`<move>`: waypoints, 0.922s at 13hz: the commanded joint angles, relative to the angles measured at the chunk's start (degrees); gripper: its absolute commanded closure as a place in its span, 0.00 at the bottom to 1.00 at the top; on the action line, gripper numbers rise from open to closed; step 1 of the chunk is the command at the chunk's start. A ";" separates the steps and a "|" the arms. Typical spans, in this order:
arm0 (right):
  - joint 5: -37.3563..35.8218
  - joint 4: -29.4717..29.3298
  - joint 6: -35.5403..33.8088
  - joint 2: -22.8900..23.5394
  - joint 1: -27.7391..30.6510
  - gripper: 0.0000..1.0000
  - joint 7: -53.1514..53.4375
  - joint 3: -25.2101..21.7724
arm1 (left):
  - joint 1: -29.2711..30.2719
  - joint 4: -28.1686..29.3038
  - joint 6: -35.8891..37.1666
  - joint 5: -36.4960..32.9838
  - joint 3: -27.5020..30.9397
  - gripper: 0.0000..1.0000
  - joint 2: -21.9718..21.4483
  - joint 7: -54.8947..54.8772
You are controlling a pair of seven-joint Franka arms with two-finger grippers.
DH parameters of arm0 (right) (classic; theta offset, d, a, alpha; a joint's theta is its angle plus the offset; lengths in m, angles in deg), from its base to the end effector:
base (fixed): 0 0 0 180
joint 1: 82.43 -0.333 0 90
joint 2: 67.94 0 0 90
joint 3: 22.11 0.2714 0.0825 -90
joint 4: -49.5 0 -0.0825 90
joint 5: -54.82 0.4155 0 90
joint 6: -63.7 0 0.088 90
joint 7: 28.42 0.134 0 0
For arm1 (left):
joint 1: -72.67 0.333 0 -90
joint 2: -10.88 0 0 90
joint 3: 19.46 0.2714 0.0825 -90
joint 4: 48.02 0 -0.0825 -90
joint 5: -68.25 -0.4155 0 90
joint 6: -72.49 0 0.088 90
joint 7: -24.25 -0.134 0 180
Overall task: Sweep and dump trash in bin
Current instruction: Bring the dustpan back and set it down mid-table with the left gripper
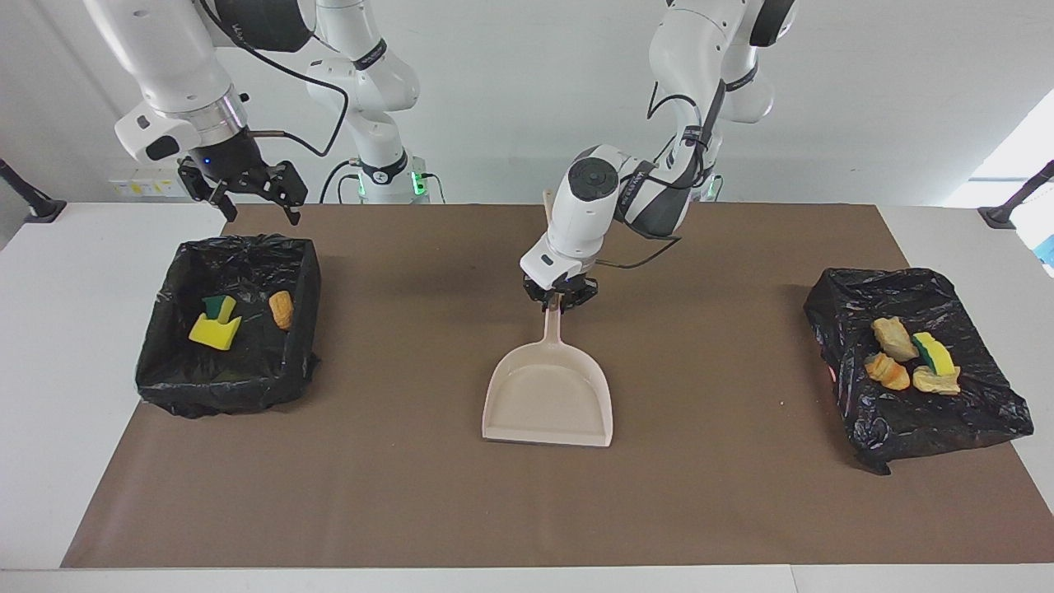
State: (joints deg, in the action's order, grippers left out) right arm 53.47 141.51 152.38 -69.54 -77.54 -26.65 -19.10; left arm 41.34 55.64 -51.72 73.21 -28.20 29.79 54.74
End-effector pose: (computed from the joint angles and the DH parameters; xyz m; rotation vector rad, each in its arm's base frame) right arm 0.5745 -0.0218 0.5495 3.1146 -0.0996 -0.0471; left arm 0.4978 -0.4222 0.2803 3.0189 -0.1673 -0.0673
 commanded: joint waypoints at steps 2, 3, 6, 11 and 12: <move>0.29 -1.13 -1.31 0.46 0.29 0.00 0.87 0.24 | -0.14 0.84 -0.51 0.83 1.00 0.00 -0.63 1.06; 0.29 -1.04 -1.31 0.46 0.29 0.00 0.87 0.24 | 0.30 0.75 -0.16 0.83 1.00 0.00 -0.71 1.24; 0.29 -1.13 -1.31 0.46 0.29 0.00 0.87 0.24 | 3.89 0.22 3.69 0.83 1.44 0.00 -3.86 1.24; 0.29 -1.04 -1.31 0.46 0.29 0.00 0.87 0.24 | 13.81 0.04 11.07 0.75 1.53 0.00 -10.81 -1.64; 0.29 -1.13 -1.31 0.37 0.29 0.00 0.87 0.24 | 16.19 0.04 13.62 0.75 1.53 0.00 -12.56 -4.62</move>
State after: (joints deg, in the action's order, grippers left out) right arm 53.47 141.50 152.38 -69.54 -77.54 -26.65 -19.10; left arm 54.00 54.87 -41.82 73.21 -26.32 20.64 53.62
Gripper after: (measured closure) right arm 0.000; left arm 0.000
